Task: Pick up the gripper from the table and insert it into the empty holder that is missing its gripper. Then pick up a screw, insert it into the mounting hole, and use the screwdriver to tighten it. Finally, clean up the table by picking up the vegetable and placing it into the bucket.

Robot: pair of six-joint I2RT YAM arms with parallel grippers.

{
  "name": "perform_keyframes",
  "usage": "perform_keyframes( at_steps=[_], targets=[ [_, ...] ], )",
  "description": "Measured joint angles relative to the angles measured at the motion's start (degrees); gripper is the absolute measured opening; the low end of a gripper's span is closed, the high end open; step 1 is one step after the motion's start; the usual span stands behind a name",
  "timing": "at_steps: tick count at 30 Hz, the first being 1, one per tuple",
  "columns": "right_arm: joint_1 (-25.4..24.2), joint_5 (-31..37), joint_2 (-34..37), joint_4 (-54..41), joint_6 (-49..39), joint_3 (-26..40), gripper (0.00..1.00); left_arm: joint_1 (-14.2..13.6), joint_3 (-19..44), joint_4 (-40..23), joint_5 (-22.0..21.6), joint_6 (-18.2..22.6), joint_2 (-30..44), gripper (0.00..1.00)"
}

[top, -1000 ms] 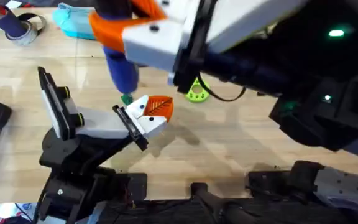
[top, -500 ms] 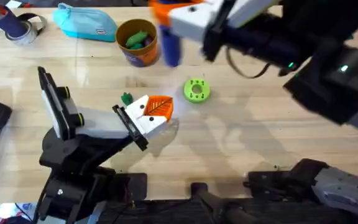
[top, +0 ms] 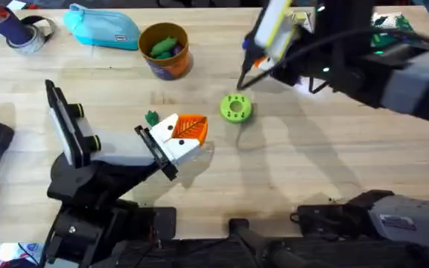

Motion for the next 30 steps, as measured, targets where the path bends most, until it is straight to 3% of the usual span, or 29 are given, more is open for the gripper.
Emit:
perform_keyframes(
  at_steps=[4, 10, 13, 17, 20, 26, 27, 30],
  targets=[
    [-0.1, 3.5, 5.7, 0.3, -8.4, 0.0, 0.024, 0.0, 0.0, 0.0, 0.0, 0.0, 0.0, 0.015],
    [-0.1, 5.2, 12.1, -0.4, -12.1, 0.0, 0.035, 0.0, 0.0, 0.0, 0.0, 0.0, 0.0, 0.015],
    [-0.1, 5.0, 12.8, -1.7, -11.0, 0.0, 0.184, 0.0, 0.0, 0.0, 0.0, 0.0, 0.0, 0.015],
    [-0.5, 4.5, 12.9, -3.3, -8.0, 0.0, 0.578, 0.0, 0.0, 0.0, 0.0, 0.0, 0.0, 0.015],
    [-0.7, 4.5, 12.9, -3.3, -5.6, 0.0, 0.951, 0.0, 0.0, 0.0, 0.0, 0.0, 0.0, 0.015],
    [-0.7, 4.5, 11.9, -7.9, 0.7, 0.4, 0.995, 0.0, 0.0, 0.0, 0.0, 0.0, 0.0, 0.015],
    [-0.7, 4.5, 6.9, -16.1, 6.6, 0.9, 0.997, 0.0, 0.0, 0.0, 0.0, 0.0, 0.0, 0.015],
    [-0.7, 4.4, 2.3, -21.1, 10.3, 2.0, 0.996, 0.0, 0.0, 0.0, 0.0, 0.0, 0.0, 0.015]
  ],
)
